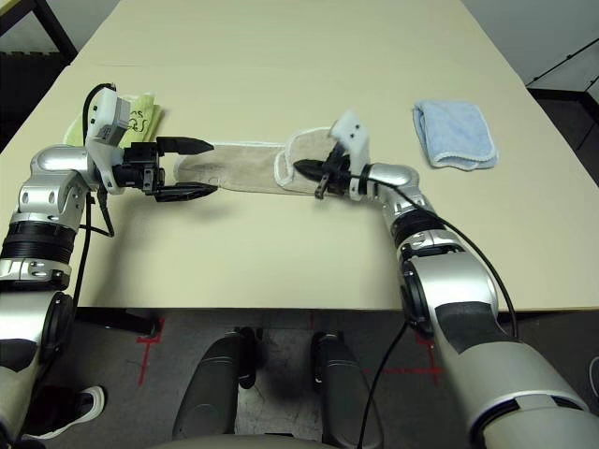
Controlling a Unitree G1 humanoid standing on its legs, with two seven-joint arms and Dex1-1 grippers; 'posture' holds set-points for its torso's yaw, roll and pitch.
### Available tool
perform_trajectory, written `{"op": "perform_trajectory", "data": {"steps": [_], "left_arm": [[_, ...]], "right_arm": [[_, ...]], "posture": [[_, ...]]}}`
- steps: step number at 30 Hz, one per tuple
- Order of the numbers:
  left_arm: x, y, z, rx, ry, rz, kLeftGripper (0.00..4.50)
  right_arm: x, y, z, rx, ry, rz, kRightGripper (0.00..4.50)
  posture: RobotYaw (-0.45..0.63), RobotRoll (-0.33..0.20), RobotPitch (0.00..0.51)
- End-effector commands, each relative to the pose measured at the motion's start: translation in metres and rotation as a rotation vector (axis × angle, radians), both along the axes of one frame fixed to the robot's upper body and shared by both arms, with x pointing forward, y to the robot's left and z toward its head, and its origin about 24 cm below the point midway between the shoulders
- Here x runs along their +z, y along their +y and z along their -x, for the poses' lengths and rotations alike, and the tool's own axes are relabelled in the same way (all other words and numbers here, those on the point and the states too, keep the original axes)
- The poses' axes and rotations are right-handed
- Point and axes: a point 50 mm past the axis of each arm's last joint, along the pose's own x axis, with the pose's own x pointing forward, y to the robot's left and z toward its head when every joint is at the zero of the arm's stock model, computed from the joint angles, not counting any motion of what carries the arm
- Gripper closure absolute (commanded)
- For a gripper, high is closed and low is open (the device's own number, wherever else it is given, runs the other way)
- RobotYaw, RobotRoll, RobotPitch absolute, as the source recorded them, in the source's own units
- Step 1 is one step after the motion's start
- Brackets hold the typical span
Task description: Fold the towel and set it aside.
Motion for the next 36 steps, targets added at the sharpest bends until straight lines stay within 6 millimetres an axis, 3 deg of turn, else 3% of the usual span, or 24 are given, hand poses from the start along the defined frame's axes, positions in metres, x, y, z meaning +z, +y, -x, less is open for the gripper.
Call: {"op": "perform_trajectory", "data": {"steps": [1,12,20,22,29,36], "left_arm": [[-0.002,-0.002,-0.002,0.004,-0.001,0.007,0.0],[-0.006,-0.001,0.0,0.025,0.013,0.008,0.0],[-0.007,0.0,0.001,0.029,0.019,0.005,0.0],[-0.007,0.0,0.001,0.029,0.02,0.005,0.0],[-0.007,0.001,-0.002,0.047,0.009,0.024,0.0],[-0.011,0.004,-0.003,0.077,0.009,0.039,0.0]], "right_arm": [[0.0,-0.005,-0.004,-0.102,0.015,-0.034,4.46],[-0.049,0.015,-0.011,-0.418,0.173,0.093,4.46],[-0.064,0.007,-0.007,-0.434,0.227,0.122,4.46],[-0.06,0.003,-0.007,-0.425,0.215,0.1,4.46],[0.0,-0.019,-0.001,-0.14,-0.009,-0.152,4.46],[0.016,-0.059,0.027,0.065,-0.151,-0.004,4.46]], "posture": [[0.13,0.0,0.206],[0.17,0.0,0.213],[0.16,0.0,0.213],[0.14,0.0,0.21],[0.12,0.0,0.202],[0.09,0.0,0.201]]}}
